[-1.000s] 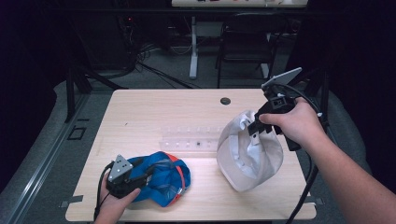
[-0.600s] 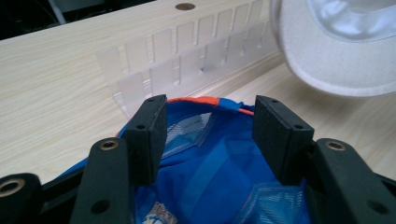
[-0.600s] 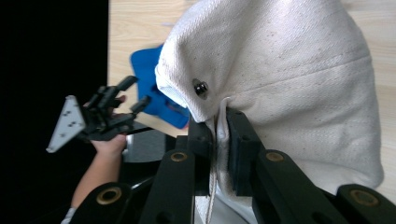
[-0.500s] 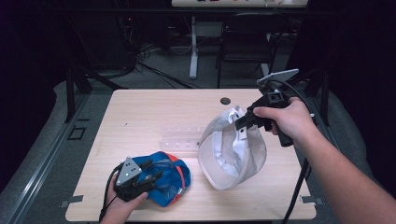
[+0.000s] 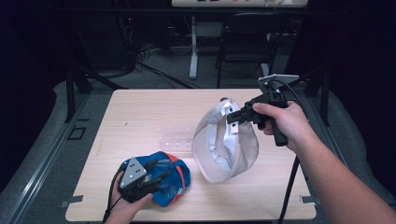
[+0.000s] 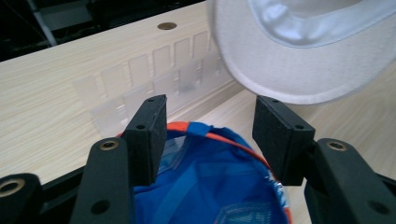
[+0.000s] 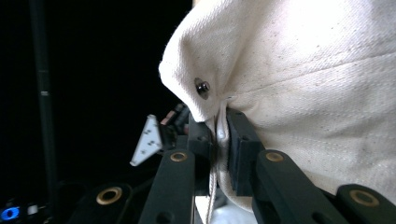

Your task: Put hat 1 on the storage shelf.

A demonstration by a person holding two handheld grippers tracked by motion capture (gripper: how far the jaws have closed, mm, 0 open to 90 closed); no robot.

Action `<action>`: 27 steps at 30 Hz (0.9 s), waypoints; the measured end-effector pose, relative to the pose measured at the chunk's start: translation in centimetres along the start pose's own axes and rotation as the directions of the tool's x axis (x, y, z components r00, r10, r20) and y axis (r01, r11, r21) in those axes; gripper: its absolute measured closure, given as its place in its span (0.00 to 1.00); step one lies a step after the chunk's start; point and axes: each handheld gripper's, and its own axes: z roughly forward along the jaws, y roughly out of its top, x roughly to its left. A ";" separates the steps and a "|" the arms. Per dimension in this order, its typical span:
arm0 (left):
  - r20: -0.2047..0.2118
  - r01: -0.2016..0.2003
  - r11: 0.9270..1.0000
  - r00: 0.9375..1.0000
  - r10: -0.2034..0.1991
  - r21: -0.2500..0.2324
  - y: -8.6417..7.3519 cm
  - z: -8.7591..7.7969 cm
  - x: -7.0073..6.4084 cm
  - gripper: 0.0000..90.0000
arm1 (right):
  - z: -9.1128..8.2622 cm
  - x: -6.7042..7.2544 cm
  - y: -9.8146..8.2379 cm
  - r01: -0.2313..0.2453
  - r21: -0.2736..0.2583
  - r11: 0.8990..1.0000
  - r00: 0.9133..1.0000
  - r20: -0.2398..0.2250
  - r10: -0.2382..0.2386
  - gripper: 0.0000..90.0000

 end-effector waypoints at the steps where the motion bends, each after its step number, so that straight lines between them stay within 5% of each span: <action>1: 0.007 -0.014 1.000 1.000 0.014 -0.001 0.3 0.1 -0.4 0.50 | -0.1 0.0 0.0 0.004 -0.019 1.000 0.999 -0.045 -0.004 0.91; 5: -0.001 -0.048 0.999 0.999 0.048 -0.001 0.8 0.4 -1.3 0.47 | -0.2 -0.1 0.0 -0.001 -0.041 0.999 0.996 -0.088 -0.002 0.91; 10: 0.055 -0.072 0.997 0.996 0.072 0.003 1.7 1.4 -3.1 0.47 | -0.1 -0.1 0.2 -0.011 -0.076 0.997 0.991 -0.137 0.001 0.91; 15: 0.100 -0.120 0.993 0.988 0.119 0.002 2.6 2.9 -5.3 0.46 | 0.7 -0.3 0.4 -0.026 -0.088 0.996 0.991 -0.134 0.013 0.91; 21: 0.087 -0.233 0.972 0.969 0.233 -0.007 3.4 4.7 -8.2 0.44 | 1.4 -0.3 0.8 -0.041 -0.097 0.995 0.986 -0.163 0.024 0.91; 27: 0.055 -0.291 0.957 0.955 0.290 0.009 3.9 6.4 -9.8 0.46 | 2.3 0.0 1.1 -0.050 -0.102 0.993 0.980 -0.196 0.029 0.91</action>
